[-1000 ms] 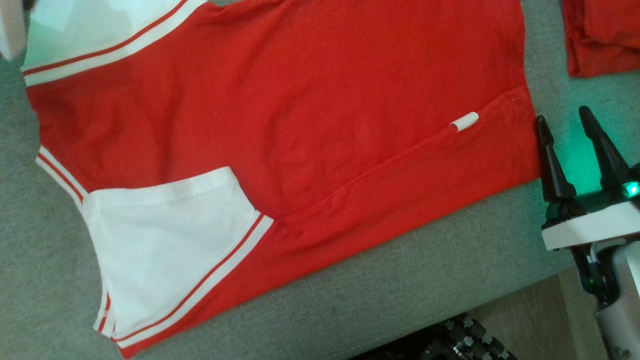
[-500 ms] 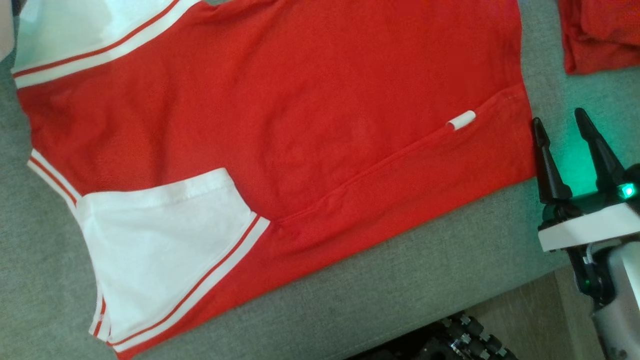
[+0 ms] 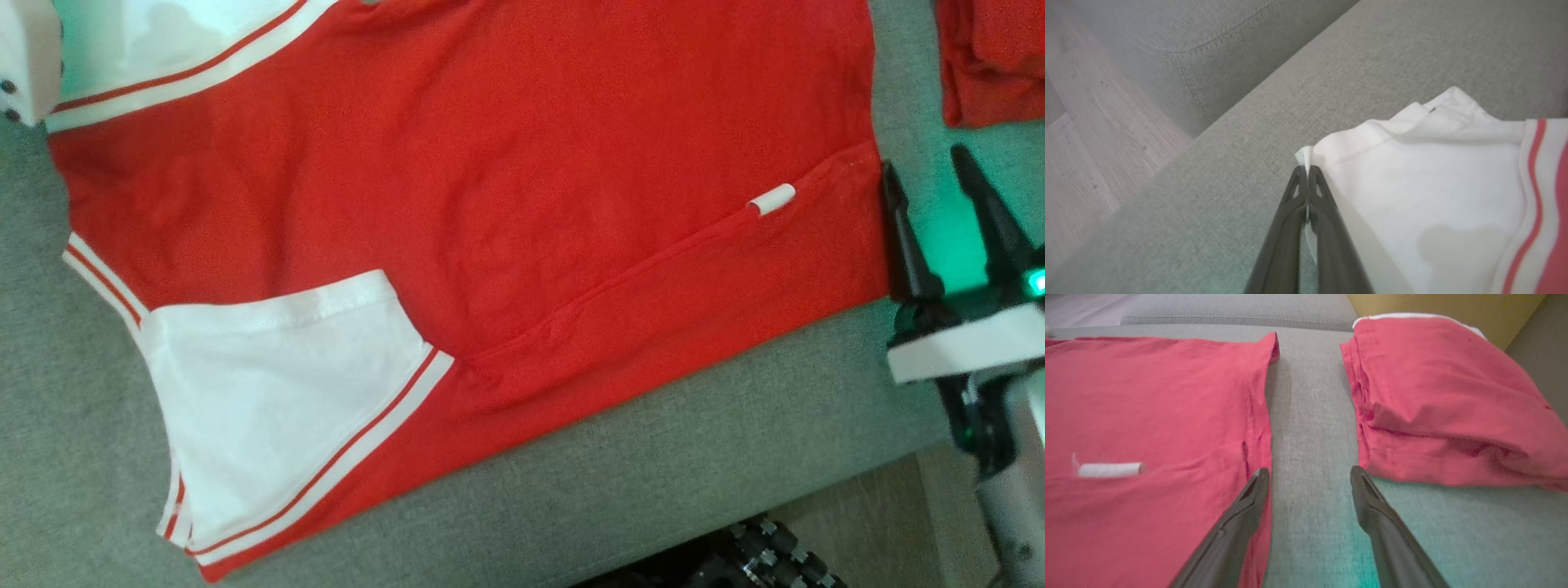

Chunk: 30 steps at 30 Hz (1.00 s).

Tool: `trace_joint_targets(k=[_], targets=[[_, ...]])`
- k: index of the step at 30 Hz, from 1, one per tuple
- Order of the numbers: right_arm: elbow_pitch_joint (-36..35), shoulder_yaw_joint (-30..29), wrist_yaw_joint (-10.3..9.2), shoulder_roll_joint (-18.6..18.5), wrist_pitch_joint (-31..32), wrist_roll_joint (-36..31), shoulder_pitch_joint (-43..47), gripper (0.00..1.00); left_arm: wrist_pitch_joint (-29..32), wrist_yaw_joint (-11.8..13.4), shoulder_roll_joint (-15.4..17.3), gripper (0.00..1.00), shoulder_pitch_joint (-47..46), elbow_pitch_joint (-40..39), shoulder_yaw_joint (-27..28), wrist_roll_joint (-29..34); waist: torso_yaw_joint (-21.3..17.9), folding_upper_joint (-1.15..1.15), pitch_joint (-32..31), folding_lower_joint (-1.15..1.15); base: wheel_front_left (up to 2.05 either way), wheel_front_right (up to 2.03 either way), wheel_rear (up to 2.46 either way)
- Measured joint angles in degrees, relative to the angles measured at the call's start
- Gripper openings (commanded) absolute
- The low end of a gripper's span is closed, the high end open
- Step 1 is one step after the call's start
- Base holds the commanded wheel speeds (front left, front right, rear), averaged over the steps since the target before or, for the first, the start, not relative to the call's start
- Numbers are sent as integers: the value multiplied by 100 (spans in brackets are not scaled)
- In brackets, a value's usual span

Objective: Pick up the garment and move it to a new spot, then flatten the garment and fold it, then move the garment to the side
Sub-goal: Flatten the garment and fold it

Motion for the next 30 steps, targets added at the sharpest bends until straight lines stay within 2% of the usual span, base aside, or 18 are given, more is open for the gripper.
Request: trace_joint_targets(k=[5,9,19,30], targets=[[-110,176,0,-198,255,178,-443,100,-477,0,15,0,-241,66,-215,121,64,0,-35,0,0,0,0],[-36,475,0,-467,765,512,-1137,100,-677,-1,10,0,-402,100,-382,134,149,0,-55,0,0,0,0],[1122,1218,0,-1161,1673,686,-3087,100,-1043,-1,-110,0,-698,26,-632,233,518,0,41,0,0,0,0],[1818,2264,0,-1599,1916,913,-3811,100,-1209,-1,-146,0,-781,-93,-703,288,805,0,95,0,0,0,0]])
